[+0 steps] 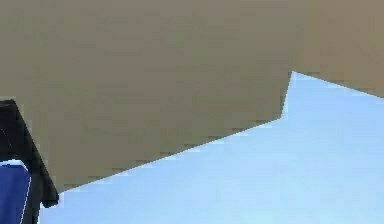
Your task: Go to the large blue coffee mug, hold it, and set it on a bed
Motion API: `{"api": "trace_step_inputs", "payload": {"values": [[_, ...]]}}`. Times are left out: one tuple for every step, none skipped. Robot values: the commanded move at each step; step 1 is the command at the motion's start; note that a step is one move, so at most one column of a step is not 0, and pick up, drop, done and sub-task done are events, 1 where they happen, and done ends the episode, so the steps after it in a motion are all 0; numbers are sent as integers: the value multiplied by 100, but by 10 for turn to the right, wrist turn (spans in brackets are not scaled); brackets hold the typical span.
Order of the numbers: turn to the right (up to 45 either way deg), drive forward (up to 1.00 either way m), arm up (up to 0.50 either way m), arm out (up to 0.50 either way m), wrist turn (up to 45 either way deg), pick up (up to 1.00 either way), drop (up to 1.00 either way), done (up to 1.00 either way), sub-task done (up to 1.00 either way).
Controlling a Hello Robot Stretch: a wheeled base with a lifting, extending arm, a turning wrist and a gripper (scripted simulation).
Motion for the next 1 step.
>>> {"api": "trace_step_inputs", "payload": {"values": [[450, 0, 0, 0, 0, 0, 0, 0, 0]]}}
